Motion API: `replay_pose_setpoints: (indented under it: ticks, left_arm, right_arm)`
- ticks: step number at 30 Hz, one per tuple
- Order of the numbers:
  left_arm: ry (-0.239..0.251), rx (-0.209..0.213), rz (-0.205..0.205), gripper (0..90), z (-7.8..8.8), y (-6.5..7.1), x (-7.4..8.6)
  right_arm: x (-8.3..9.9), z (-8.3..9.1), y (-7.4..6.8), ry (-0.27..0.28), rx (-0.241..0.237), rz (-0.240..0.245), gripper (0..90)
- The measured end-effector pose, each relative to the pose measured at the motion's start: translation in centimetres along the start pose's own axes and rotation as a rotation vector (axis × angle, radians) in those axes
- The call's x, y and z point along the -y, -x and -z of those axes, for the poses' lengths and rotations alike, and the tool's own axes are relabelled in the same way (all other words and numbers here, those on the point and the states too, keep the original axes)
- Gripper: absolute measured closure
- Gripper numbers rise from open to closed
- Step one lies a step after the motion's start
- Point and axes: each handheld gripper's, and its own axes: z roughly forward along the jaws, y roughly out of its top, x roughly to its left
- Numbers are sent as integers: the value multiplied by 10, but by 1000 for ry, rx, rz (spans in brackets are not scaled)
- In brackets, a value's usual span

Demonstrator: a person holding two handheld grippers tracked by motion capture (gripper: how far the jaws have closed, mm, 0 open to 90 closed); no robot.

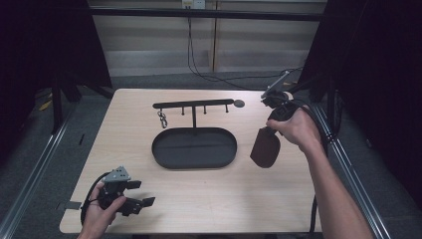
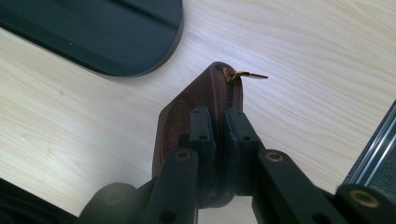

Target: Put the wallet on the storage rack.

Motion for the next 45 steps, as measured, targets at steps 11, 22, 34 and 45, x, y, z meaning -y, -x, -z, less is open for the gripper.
replay_pose_setpoints:
  ticks: [11,22,34,45]
  left_arm:
    - [-5,3,-1,170,0,0,0]
    - [-9,6,-5,170,0,1,0]
    - [-1,4,-10,170,1,2,0]
    - [-6,6,-11,170,1,1,0]
  right_arm:
    - [-12,18,-7,8,21,20,828]
    - [-24,23,-15,44,17,17,829]
    - [-40,16,-30,80,-15,34,830]
    - [-50,-2,-32,187,-77,2,835]
